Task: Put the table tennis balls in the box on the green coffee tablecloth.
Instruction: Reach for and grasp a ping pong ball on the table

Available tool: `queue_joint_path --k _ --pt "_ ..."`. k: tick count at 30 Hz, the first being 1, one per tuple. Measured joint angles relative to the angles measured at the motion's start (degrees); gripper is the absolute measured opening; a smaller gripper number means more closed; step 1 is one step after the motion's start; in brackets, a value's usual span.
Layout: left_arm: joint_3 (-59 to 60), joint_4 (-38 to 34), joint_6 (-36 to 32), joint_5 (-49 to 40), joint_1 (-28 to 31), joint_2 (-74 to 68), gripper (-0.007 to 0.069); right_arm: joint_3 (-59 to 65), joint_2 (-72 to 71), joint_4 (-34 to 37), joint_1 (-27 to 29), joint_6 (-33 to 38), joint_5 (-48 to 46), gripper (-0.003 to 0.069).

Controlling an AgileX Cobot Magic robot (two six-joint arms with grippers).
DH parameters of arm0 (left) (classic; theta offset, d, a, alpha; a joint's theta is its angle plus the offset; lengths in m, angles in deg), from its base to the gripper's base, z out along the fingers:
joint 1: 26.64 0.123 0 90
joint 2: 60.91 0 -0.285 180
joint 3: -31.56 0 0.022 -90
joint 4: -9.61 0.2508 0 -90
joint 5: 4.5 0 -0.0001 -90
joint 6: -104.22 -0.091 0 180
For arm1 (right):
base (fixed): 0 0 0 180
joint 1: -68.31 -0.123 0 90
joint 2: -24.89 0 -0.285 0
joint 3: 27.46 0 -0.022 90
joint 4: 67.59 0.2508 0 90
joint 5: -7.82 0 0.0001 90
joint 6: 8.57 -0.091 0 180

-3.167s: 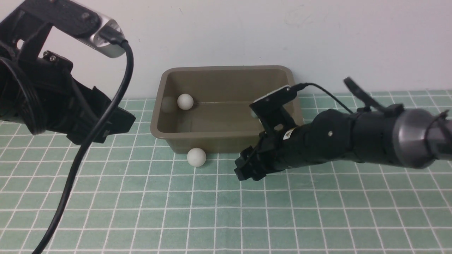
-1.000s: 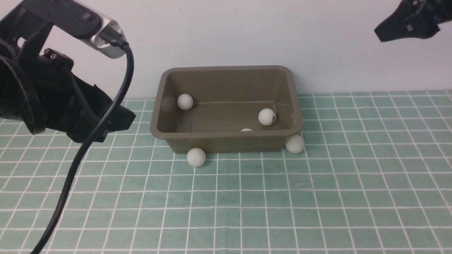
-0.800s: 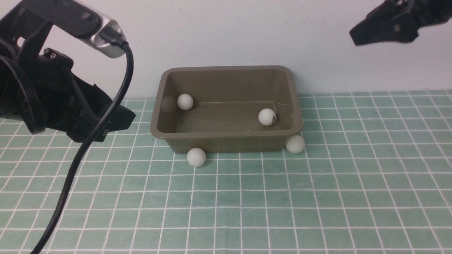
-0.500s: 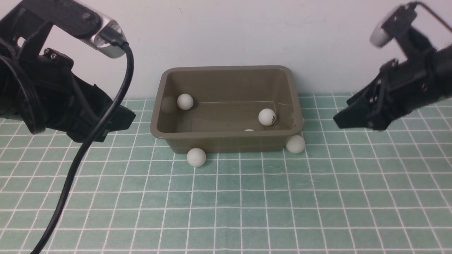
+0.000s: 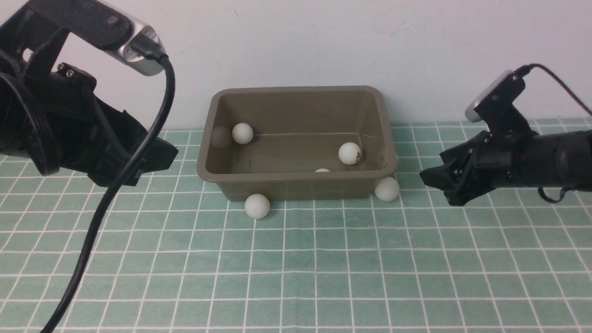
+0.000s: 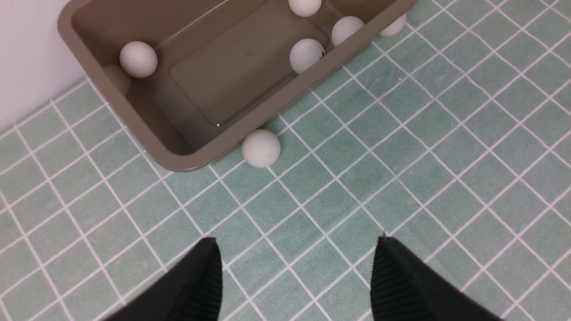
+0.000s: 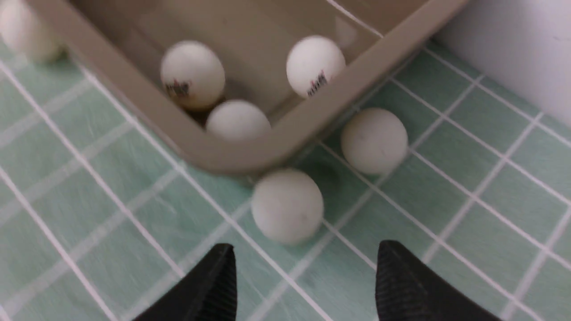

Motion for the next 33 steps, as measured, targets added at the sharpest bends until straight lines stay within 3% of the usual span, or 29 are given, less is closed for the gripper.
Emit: queue_joint_path --k 6,20,33 --pt "0.0 0.0 -0.2 -0.4 0.0 0.0 0.0405 0.0 2.4 10.5 0.0 1.1 -3.0 0.0390" --pt "0.0 0.0 -2.0 -0.7 0.0 0.0 0.0405 -0.3 10.1 8.3 -0.7 17.1 -4.0 0.0407" --pt "0.0 0.0 -2.2 -0.8 0.0 0.0 0.0405 -2.1 11.6 11.5 -2.0 20.3 -1.6 0.0459"
